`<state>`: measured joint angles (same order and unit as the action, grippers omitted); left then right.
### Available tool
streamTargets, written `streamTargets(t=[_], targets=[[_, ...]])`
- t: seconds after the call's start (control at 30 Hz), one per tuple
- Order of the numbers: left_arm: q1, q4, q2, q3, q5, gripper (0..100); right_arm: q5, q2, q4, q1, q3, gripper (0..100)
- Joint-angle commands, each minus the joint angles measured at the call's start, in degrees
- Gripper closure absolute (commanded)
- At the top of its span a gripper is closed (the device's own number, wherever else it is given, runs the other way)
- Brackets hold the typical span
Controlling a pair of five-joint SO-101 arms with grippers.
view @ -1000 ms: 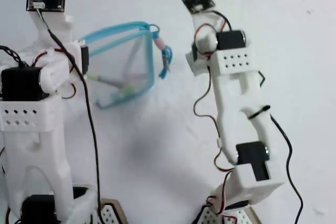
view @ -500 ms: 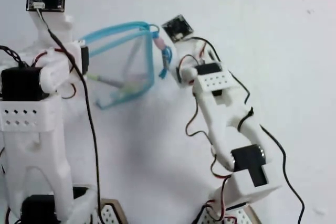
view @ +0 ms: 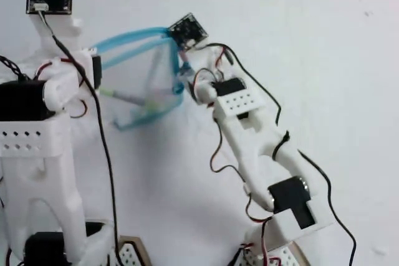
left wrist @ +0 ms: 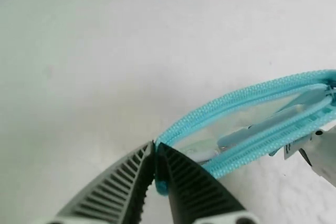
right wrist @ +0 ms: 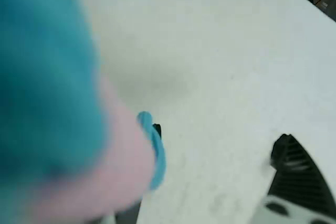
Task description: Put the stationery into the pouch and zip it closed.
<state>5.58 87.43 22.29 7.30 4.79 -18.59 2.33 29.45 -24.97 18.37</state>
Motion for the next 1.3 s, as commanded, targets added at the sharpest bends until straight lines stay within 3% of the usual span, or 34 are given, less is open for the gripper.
streamTargets(t=[0.0,0.17,0.23,0.33,0.63,0.87,1.0,1.17,1.27], targets=[[-0.40,0.00,-0.84,-0.18,-0.44,98,5.19,-3.47,-4.44,-1.89,-0.35,72.9],[-0.40,0.09,-0.84,-0.18,-0.44,98,5.89,-6.46,-4.35,-2.24,-0.44,99.7],[-0.40,0.00,-0.84,-0.18,-0.44,98,6.15,-8.66,-4.00,-1.80,0.35,94.2],[-0.40,0.00,-0.84,-0.18,-0.44,98,6.15,-12.88,-3.91,-0.40,2.90,98.6],[-0.40,0.00,-0.84,-0.26,-0.44,98,6.07,-29.93,-3.91,5.58,17.76,98.1],[-0.40,0.09,-0.84,-0.26,-0.44,98,5.71,-46.64,-3.91,5.76,32.18,98.1],[-0.48,0.00,-0.84,-0.26,-0.35,98,5.63,-50.86,-4.26,5.76,38.07,95.6],[-0.75,-0.09,-0.84,-0.26,-0.35,98,7.91,-47.60,-5.32,5.76,37.63,72.1],[-0.75,-0.09,-0.84,-0.26,-0.35,98,10.46,-42.95,-7.69,5.67,35.78,66.5]])
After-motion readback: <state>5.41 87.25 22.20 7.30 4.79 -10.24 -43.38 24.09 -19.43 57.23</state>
